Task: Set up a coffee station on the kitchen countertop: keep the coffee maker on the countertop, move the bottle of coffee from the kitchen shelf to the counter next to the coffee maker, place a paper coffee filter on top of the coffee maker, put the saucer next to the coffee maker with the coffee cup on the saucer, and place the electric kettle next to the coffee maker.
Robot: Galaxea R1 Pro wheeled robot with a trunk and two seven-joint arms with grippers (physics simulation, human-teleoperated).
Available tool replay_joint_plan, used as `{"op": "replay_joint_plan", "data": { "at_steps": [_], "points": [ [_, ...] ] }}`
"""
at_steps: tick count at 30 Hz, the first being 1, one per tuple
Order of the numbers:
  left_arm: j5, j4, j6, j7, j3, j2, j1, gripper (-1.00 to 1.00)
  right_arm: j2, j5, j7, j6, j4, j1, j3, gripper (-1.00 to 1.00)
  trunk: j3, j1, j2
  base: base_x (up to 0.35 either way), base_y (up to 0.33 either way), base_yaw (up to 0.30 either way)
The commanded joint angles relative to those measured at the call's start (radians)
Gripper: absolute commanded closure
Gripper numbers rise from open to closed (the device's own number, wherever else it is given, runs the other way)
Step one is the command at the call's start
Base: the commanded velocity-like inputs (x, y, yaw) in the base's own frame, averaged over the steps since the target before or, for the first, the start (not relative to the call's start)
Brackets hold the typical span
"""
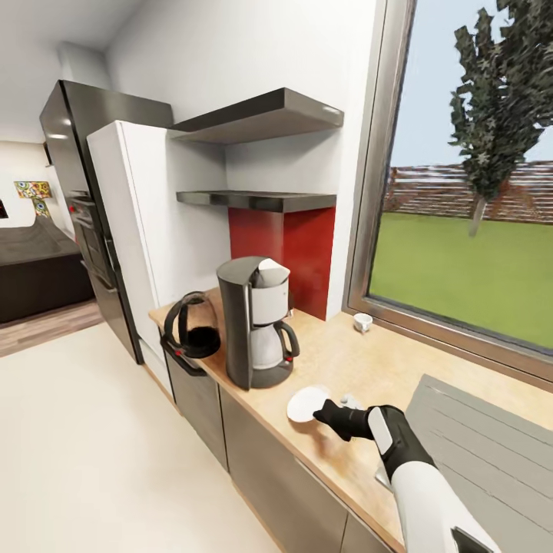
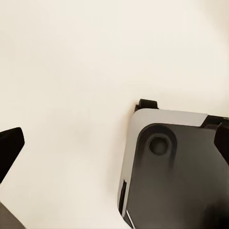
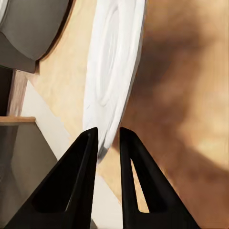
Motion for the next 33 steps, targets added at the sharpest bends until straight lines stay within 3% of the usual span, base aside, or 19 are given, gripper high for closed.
{"op": "replay_joint_plan", "data": {
  "at_steps": [1, 33],
  "points": [
    [0.01, -0.002, 0.007, -0.001, 0.002, 0.0, 0.0, -1.0, 0.001, -0.008, 0.0, 0.007, 0.004, -0.001, -0.007, 1.0, 0.0, 0.001, 0.0, 0.062, 0.205, 0.0],
    [0.01, -0.001, 0.007, -0.001, 0.002, -0.002, 0.0, -1.0, 0.0, -0.008, -0.001, 0.007, 0.021, -0.001, -0.007, 1.0, 0.0, 0.001, 0.0, 0.061, 0.04, 0.0]
  ]
}}
